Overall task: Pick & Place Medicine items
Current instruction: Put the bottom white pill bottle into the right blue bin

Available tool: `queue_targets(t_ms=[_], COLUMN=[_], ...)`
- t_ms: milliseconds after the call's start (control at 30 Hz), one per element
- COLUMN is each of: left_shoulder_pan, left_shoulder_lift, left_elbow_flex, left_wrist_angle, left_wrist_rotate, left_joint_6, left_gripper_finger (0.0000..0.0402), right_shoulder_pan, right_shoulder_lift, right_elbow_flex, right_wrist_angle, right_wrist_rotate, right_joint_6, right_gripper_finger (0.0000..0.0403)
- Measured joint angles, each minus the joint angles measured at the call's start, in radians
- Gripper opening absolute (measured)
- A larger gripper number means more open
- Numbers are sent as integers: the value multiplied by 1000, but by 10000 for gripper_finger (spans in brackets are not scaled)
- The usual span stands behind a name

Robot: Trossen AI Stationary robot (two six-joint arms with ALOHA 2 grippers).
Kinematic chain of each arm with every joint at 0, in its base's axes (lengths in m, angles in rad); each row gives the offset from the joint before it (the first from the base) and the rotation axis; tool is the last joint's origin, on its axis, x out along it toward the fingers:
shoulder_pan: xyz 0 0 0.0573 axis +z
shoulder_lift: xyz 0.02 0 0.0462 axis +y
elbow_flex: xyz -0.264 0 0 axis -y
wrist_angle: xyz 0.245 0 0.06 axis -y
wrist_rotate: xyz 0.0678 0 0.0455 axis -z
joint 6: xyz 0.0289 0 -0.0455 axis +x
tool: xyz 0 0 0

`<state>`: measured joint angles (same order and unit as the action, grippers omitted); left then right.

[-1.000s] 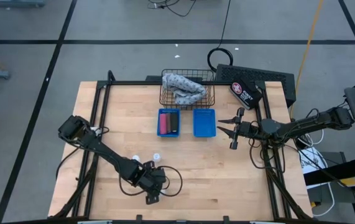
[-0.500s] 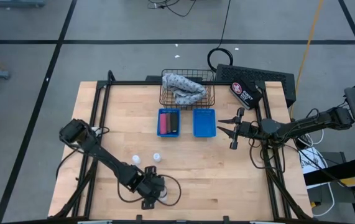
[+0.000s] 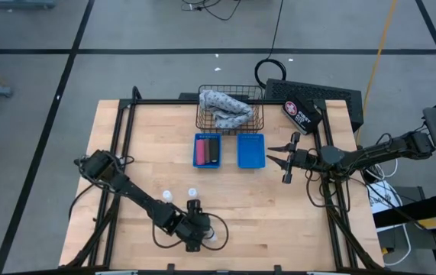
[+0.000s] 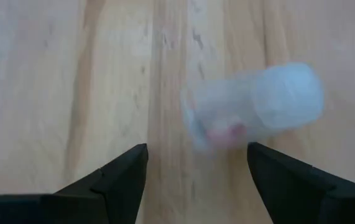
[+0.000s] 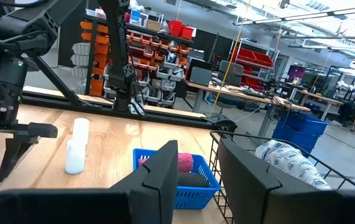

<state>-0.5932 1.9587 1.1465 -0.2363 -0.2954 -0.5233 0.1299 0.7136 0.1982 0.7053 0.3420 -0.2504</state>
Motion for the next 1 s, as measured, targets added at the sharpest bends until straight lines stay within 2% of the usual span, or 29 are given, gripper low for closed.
queue_targets(t_ms=[267, 733, 1000], left_shoulder_pan=[31, 65, 74], left_shoulder_lift=[0, 0, -21], left_elbow_flex=[0, 0, 1], left_wrist_angle=[7, 51, 32], left_wrist_rotate=[-22, 7, 107], left_joint_6=[106, 103, 21], left_gripper_finger=[280, 280, 280], right_shoulder_pan=[0, 0, 0], right_shoulder_lift=[0, 0, 0], right_elbow_flex=[0, 0, 0], right_wrist_angle=[-6, -6, -6], right_wrist_rotate=[0, 0, 0], right_joint_6=[0, 3, 3], right_gripper_finger=[105, 105, 105])
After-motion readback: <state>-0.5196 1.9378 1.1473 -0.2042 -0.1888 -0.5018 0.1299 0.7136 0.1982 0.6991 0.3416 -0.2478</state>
